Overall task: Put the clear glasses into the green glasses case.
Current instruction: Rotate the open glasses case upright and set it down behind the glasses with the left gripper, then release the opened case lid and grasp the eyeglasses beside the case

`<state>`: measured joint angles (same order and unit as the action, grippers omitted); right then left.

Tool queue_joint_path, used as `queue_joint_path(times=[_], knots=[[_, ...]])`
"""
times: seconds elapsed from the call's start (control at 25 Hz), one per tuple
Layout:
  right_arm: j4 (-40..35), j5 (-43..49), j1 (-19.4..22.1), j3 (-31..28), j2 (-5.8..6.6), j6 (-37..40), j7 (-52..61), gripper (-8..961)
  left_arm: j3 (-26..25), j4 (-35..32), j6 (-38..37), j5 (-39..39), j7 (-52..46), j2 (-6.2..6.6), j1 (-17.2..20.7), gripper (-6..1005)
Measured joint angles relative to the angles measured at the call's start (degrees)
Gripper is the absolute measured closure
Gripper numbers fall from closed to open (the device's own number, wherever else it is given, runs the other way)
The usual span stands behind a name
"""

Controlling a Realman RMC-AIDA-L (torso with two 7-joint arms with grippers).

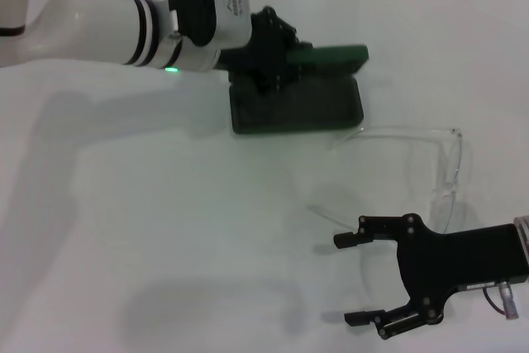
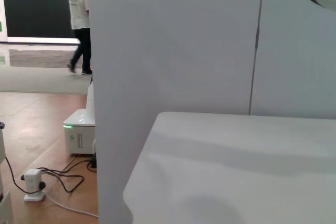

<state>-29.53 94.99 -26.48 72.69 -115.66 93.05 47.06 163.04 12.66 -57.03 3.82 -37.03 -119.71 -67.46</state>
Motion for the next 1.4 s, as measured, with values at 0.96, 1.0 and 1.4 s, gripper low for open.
queue_joint_path(times=[0.96,1.0,1.4], knots=[[0.47,0.12,0.46,-0.04,0.17,0.03,0.87,83,-0.01,0.37,-7.08,-1.57,-6.41,-0.22,0.44,716],[0.48,0.11,0.47,-0.09,0.18,0.05,1.13,83,-0.01,0.36,-7.07,-1.8,-6.57,-0.22,0.38,714],[-1.03,-0.6,0.47,-0.53,0.55,0.44,5.77,84,-0.01,3.41,-12.7,7.05,-5.58,0.21,2.03,462]])
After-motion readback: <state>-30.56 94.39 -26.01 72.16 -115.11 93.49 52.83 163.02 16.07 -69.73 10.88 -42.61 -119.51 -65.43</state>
